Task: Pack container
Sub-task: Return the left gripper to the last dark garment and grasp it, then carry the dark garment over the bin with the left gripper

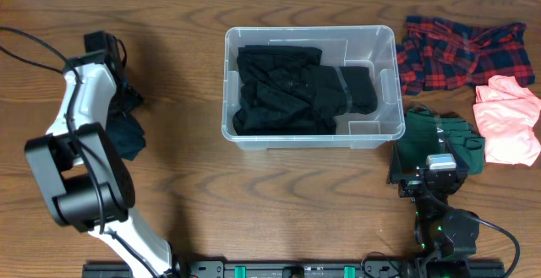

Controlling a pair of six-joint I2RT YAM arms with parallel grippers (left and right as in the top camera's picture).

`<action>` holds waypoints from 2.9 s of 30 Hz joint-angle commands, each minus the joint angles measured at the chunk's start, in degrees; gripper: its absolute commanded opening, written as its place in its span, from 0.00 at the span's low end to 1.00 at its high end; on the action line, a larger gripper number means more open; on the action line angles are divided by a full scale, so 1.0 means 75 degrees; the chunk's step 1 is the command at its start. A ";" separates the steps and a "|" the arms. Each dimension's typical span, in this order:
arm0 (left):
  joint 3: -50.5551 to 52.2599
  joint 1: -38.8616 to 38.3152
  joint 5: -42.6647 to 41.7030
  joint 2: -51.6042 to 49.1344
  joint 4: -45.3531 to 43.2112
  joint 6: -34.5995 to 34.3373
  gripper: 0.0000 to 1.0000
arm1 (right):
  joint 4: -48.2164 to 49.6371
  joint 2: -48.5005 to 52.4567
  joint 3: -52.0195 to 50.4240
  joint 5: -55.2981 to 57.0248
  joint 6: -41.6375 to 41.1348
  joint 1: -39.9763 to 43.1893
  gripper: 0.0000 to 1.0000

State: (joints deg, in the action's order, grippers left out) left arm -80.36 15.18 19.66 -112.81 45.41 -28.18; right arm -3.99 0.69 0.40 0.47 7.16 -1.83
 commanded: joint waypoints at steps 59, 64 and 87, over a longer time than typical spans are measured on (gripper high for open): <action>-0.0361 -0.4106 -0.7114 0.4453 -0.1107 0.6645 0.06 | -0.0023 -0.0032 -0.0012 0.0082 0.0114 0.0070 0.99; -0.0361 -0.4843 -0.7140 0.3736 -0.1201 0.6898 0.06 | -0.0023 -0.0032 -0.0012 0.0082 0.0114 0.0070 0.99; -0.0361 -0.6408 -0.7137 0.1204 -0.1958 0.7478 0.06 | -0.0023 -0.0032 -0.0012 0.0082 0.0114 0.0070 0.99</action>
State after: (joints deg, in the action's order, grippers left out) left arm -81.80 -32.49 -32.64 -103.72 31.03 26.44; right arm -3.99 0.69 0.40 0.49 7.16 -1.83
